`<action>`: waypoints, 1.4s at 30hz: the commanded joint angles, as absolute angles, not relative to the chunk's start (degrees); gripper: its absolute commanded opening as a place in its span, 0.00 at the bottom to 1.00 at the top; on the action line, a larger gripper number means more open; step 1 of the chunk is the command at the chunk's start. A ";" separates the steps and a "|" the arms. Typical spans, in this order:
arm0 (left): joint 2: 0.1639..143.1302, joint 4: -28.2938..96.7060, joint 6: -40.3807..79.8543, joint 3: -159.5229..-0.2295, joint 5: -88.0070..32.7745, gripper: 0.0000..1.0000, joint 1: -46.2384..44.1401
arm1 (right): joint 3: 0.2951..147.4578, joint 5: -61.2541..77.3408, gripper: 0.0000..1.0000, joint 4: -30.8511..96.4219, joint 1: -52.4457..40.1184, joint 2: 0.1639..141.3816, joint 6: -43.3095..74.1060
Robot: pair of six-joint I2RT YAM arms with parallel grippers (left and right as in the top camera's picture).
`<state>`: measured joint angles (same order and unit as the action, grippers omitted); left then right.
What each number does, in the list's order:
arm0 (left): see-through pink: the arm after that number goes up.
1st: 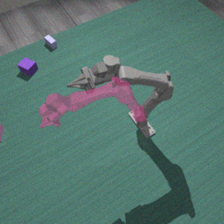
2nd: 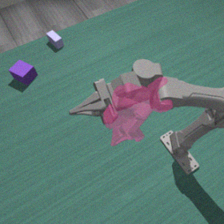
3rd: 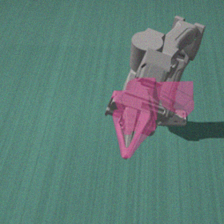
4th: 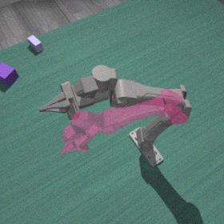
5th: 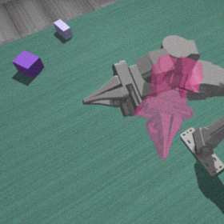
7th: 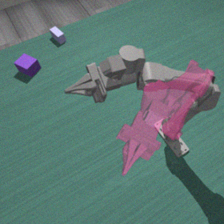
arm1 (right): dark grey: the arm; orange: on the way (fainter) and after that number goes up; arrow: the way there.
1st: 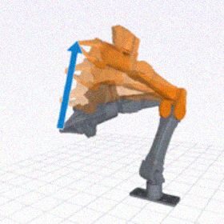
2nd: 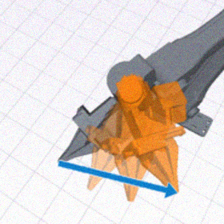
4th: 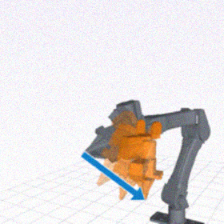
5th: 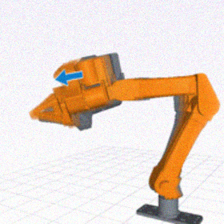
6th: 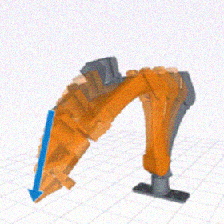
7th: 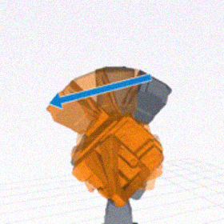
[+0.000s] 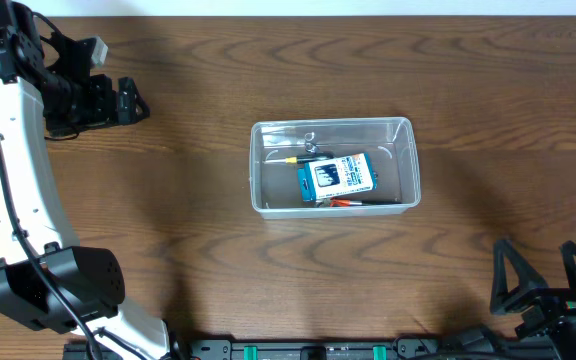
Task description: Pack container
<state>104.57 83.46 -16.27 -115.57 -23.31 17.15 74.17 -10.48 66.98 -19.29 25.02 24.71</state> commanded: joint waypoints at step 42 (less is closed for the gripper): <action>104.38 83.46 -15.55 -115.35 -22.87 0.98 17.32 | 33.89 2.04 0.99 16.10 2.55 3.73 -2.59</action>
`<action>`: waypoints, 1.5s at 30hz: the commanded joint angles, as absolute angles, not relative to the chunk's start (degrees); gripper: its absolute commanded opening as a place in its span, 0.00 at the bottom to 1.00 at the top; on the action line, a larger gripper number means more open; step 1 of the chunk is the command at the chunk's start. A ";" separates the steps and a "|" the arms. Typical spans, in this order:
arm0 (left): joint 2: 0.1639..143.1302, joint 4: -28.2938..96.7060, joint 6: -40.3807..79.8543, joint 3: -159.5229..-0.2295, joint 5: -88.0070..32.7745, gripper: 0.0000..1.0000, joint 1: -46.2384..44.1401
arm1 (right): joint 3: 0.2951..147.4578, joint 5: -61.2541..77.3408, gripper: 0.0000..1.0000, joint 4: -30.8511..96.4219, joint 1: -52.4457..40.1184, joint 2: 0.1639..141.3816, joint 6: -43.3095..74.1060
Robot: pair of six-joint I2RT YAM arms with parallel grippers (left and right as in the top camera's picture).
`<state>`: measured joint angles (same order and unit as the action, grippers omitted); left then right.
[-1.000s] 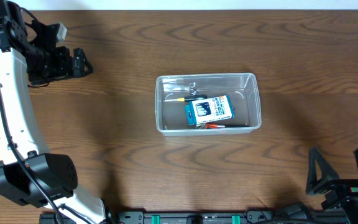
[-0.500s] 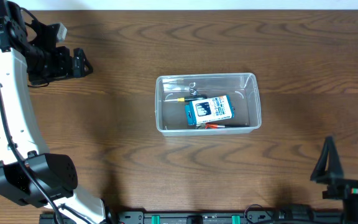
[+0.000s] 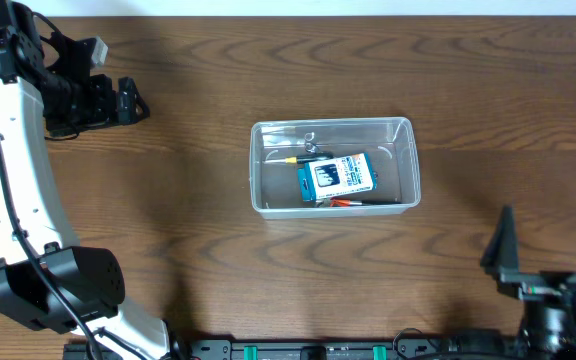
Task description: Pack container
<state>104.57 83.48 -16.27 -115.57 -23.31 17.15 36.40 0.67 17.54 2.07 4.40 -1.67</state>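
A clear plastic container (image 3: 265, 165) sits at the middle of the table in the overhead view. Inside it lie a blue and white box (image 3: 336, 177), an orange-red pen-like item (image 3: 353, 202) along the near wall, a yellow-tipped item (image 3: 291, 158) and a small metal clip (image 3: 310, 141). My left gripper (image 3: 134, 102) is far left, well away from the container, its jaws close together with nothing seen between them. My right gripper (image 3: 550, 240) stands open at the bottom right, fingers pointing up the frame, with nothing between them.
The dark wood table (image 3: 168, 220) spreads around the container. The white left arm (image 3: 13, 190) runs down the left edge to its base at the bottom left. The right arm's black body fills the bottom right corner.
The right gripper has turned from a tilted pose to pointing straight up the frame and sits a little higher. The left arm and the container's contents are unchanged.
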 commanded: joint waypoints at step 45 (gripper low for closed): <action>104.38 83.46 -15.55 -115.35 -22.87 0.98 17.32 | 0.82 1.98 0.99 5.21 0.34 0.32 -4.78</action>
